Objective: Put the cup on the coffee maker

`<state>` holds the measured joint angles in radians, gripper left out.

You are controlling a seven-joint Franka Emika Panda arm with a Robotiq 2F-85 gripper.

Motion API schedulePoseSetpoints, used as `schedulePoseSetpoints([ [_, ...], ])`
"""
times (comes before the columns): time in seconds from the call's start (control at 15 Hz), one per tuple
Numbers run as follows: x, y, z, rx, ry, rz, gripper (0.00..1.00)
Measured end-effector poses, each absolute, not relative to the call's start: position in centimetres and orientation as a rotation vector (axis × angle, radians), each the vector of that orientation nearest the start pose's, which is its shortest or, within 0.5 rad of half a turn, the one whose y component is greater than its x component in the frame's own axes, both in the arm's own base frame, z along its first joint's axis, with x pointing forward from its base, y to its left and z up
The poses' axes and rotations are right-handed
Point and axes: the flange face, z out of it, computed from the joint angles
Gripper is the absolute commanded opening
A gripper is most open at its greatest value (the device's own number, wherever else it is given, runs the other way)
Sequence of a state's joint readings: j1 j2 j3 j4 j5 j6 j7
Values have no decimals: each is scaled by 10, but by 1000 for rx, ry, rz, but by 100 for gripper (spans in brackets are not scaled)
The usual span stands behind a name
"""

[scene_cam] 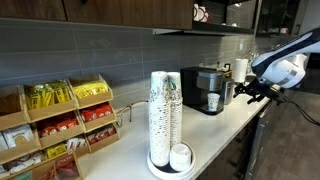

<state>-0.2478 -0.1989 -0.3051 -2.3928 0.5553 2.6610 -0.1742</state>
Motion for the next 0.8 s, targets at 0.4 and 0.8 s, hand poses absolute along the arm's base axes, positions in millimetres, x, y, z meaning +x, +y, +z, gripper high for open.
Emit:
schedulePoseSetpoints([
  [0.4,401,-286,440,-2605,1034,-828,100],
  [0.8,396,-285,441,-2607,1020,-835,100],
])
